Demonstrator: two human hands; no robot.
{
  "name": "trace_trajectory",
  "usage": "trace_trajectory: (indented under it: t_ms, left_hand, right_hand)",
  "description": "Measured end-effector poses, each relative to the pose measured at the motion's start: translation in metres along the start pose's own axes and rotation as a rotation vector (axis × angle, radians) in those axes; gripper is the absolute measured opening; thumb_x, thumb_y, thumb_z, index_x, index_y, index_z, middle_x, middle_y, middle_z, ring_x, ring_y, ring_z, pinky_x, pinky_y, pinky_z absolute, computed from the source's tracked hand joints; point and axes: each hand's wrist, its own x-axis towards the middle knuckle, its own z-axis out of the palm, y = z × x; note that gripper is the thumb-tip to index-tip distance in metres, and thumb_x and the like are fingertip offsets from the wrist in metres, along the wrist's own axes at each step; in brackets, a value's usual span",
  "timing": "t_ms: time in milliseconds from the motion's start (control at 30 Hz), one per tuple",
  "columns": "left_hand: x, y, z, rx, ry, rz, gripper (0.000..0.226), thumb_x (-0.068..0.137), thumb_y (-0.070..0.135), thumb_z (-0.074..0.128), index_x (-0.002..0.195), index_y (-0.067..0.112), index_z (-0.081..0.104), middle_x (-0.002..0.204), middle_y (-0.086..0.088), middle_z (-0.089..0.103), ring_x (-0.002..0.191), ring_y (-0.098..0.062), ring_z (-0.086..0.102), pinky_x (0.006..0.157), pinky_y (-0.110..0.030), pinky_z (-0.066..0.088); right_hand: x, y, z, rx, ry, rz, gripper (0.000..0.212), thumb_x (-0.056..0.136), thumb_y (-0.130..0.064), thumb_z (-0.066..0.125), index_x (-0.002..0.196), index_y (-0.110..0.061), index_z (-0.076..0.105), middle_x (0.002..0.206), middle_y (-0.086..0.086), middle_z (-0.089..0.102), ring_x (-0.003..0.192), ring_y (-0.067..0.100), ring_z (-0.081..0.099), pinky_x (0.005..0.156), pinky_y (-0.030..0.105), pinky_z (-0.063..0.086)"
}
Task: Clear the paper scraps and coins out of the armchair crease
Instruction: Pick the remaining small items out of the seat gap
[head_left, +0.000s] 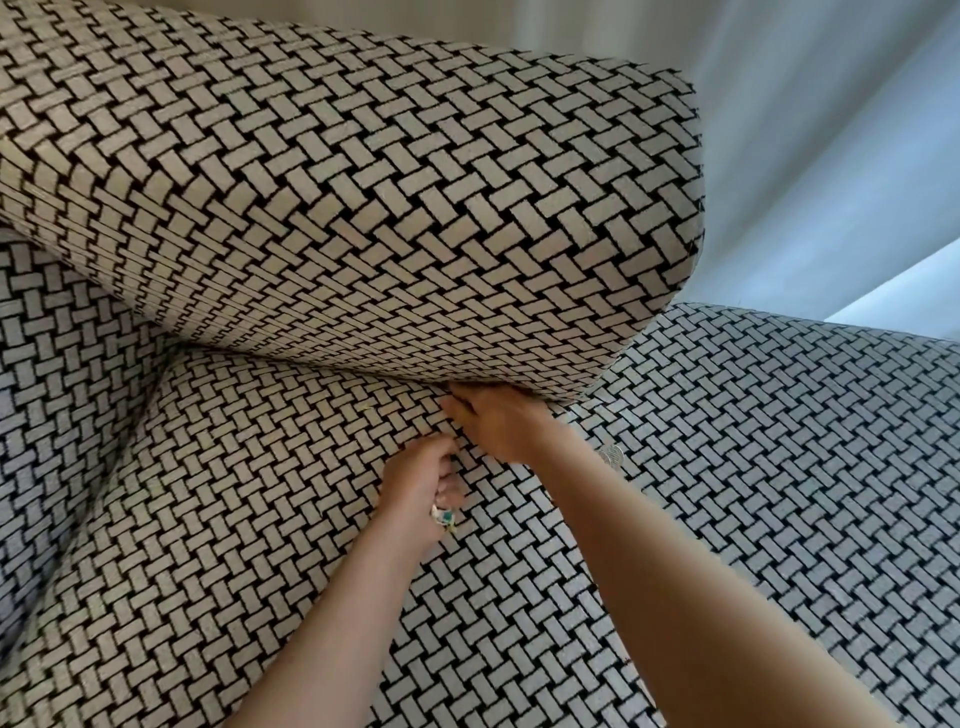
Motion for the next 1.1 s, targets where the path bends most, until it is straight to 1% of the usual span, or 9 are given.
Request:
trace_trajectory:
  t_ms: [133, 367, 467, 533, 600, 767, 967, 1033, 1100]
  left_hand:
    - [-0.001, 0.002, 0.002, -0.014, -0.023, -0.001, 0.025, 0.089, 0.001, 0.046, 0.065, 0.010, 0.043, 0.050, 0.000, 0.031, 0.024, -0.003, 0.023, 0.026, -0.008, 0.015]
    - [-0.004, -0.016, 0.023, 0.023, -0.090, -0.026, 0.024, 0.090, 0.004, 0.046, 0.066, 0.010, 0.042, 0.055, 0.000, 0.031, 0.024, -0.002, 0.024, 0.025, -0.010, 0.016]
    - [-0.005, -0.015, 0.033, 0.035, -0.093, -0.009, 0.025, 0.089, 0.003, 0.047, 0.065, 0.010, 0.043, 0.058, 0.000, 0.032, 0.024, -0.002, 0.025, 0.025, -0.010, 0.017]
    - [-0.006, -0.012, 0.039, 0.040, -0.081, -0.012, 0.024, 0.088, 0.003, 0.048, 0.066, 0.010, 0.043, 0.059, -0.001, 0.032, 0.023, -0.003, 0.025, 0.026, -0.009, 0.017]
    - [-0.007, -0.012, 0.045, 0.029, -0.082, -0.020, 0.023, 0.089, 0.004, 0.049, 0.067, 0.009, 0.043, 0.060, -0.001, 0.032, 0.023, -0.003, 0.025, 0.026, -0.008, 0.017]
    - [-0.009, -0.015, 0.048, 0.027, -0.103, -0.042, 0.023, 0.089, 0.005, 0.049, 0.067, 0.010, 0.043, 0.061, -0.001, 0.034, 0.023, -0.003, 0.026, 0.026, -0.010, 0.019]
    - [-0.010, -0.020, 0.055, -0.044, -0.119, -0.076, 0.026, 0.090, 0.006, 0.047, 0.066, 0.009, 0.039, 0.060, 0.000, 0.031, 0.021, -0.003, 0.024, 0.026, -0.008, 0.018]
    - [-0.012, -0.022, 0.056, -0.035, -0.142, -0.066, 0.025, 0.091, 0.008, 0.048, 0.066, 0.010, 0.042, 0.059, 0.001, 0.032, 0.022, -0.003, 0.026, 0.026, -0.009, 0.019]
    - [-0.016, -0.025, 0.057, -0.015, -0.154, -0.046, 0.023, 0.091, 0.016, 0.050, 0.069, 0.011, 0.046, 0.059, 0.002, 0.035, 0.027, -0.004, 0.031, 0.029, -0.012, 0.023]
  right_hand:
    - [-0.003, -0.008, -0.003, -0.180, 0.048, -0.018, 0.048, 0.100, -0.041, 0.023, 0.123, -0.012, 0.053, 0.116, 0.013, 0.062, 0.109, 0.029, 0.057, 0.085, 0.034, 0.043]
    - [-0.037, 0.020, -0.019, -0.409, 0.075, -0.009, 0.038, 0.102, -0.031, 0.024, 0.120, -0.014, 0.053, 0.106, 0.005, 0.062, 0.107, 0.023, 0.057, 0.080, 0.030, 0.044]
    - [-0.041, 0.027, -0.017, -0.476, 0.059, 0.009, 0.030, 0.100, -0.024, 0.032, 0.112, -0.013, 0.057, 0.100, 0.003, 0.061, 0.091, 0.018, 0.056, 0.071, 0.025, 0.039]
    - [-0.046, 0.031, -0.021, -0.507, 0.043, 0.028, 0.027, 0.098, -0.020, 0.034, 0.106, -0.012, 0.059, 0.088, 0.001, 0.056, 0.081, 0.015, 0.051, 0.073, 0.024, 0.041]
    - [-0.051, 0.037, -0.029, -0.535, 0.059, 0.022, 0.024, 0.097, -0.019, 0.038, 0.106, -0.012, 0.059, 0.086, 0.000, 0.052, 0.088, 0.016, 0.050, 0.086, 0.026, 0.040]
    - [-0.053, 0.053, -0.047, -0.383, -0.022, 0.028, 0.019, 0.090, -0.009, 0.055, 0.107, -0.001, 0.059, 0.098, 0.008, 0.061, 0.087, 0.018, 0.058, 0.083, 0.026, 0.053]
    - [-0.055, 0.070, -0.035, -0.345, 0.184, -0.064, 0.019, 0.086, -0.008, 0.059, 0.103, -0.004, 0.063, 0.095, 0.006, 0.065, 0.088, 0.018, 0.063, 0.082, 0.026, 0.054]
    - [-0.063, 0.072, -0.028, -0.155, 0.358, 0.010, 0.019, 0.085, -0.003, 0.058, 0.101, -0.007, 0.067, 0.088, 0.003, 0.068, 0.076, 0.015, 0.064, 0.075, 0.025, 0.055]
    - [-0.079, 0.061, -0.021, 0.223, 0.515, 0.088, 0.021, 0.086, 0.001, 0.054, 0.094, -0.009, 0.071, 0.078, 0.000, 0.069, 0.061, 0.010, 0.059, 0.063, 0.022, 0.053]
